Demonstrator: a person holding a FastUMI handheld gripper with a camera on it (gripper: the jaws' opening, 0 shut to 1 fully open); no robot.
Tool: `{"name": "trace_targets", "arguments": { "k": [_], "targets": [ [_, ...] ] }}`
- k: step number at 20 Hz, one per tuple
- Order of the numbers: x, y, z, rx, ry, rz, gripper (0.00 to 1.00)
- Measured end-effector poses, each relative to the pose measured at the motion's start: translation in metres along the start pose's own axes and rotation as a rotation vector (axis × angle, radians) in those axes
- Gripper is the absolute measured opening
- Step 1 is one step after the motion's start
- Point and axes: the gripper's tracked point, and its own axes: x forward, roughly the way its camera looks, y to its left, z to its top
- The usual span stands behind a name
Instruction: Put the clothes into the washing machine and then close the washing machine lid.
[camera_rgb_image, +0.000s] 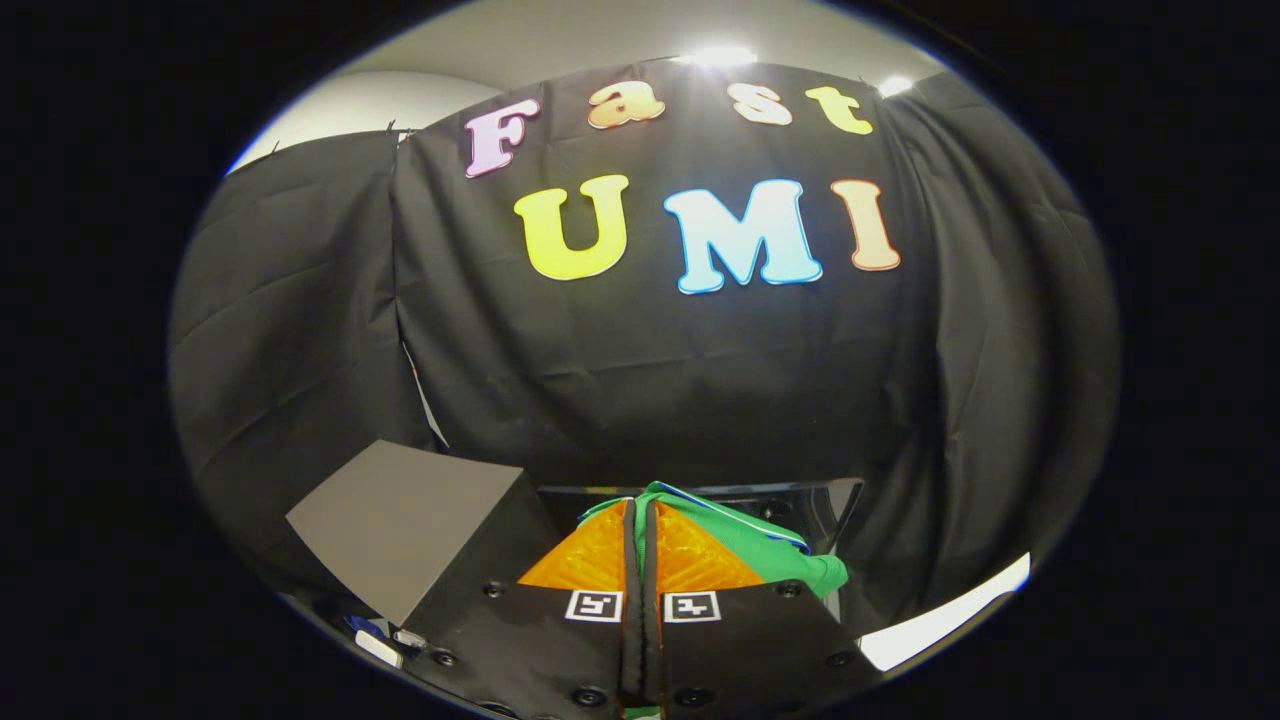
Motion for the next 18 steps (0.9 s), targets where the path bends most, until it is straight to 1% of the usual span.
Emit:
{"name": "trace_targets", "arguments": {
  "k": [9, 18],
  "targets": [
    [0.035, -0.006, -0.062, -0.064, 0.064, -0.043, 0.01],
    [0.064, -0.015, -0.119, -0.045, 0.135, -0.102, 0.01]
  ]
}}
